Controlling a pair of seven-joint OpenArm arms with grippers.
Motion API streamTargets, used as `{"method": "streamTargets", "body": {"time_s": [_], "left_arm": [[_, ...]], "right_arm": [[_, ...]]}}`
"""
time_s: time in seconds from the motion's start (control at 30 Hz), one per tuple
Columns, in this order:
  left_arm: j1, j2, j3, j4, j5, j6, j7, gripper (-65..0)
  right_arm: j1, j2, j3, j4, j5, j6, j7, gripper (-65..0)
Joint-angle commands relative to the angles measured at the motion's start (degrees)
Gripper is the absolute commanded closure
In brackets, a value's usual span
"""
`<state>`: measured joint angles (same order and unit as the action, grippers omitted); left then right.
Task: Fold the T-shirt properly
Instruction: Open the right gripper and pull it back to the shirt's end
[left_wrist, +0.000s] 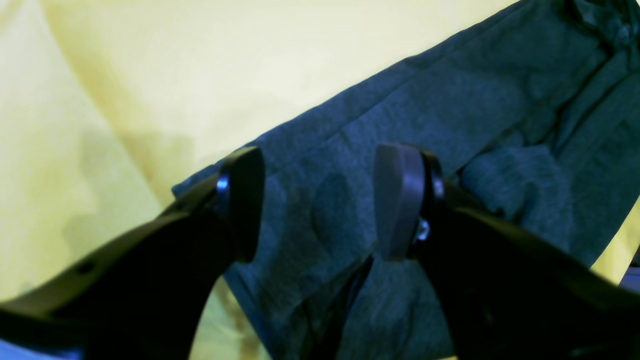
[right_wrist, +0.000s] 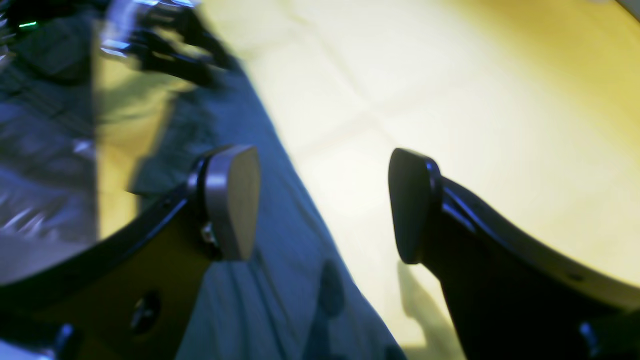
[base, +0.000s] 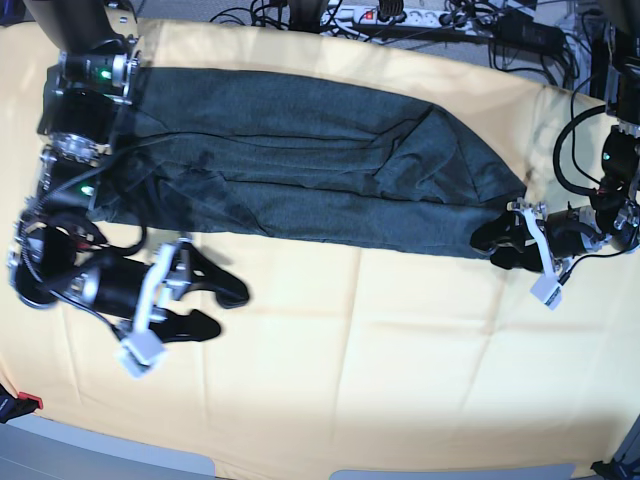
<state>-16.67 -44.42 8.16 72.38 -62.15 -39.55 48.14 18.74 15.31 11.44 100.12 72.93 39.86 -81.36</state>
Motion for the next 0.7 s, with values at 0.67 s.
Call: {"method": "streamTargets", "body": {"time_s": [0.67], "left_arm": [[-1.14, -1.16, -0.81, 0.74, -1.53, 0.85, -1.29, -36.0]], "right_arm": [[-19.56, 10.43, 34.1, 0.76, 0.04, -2.45, 1.36, -41.5]]}}
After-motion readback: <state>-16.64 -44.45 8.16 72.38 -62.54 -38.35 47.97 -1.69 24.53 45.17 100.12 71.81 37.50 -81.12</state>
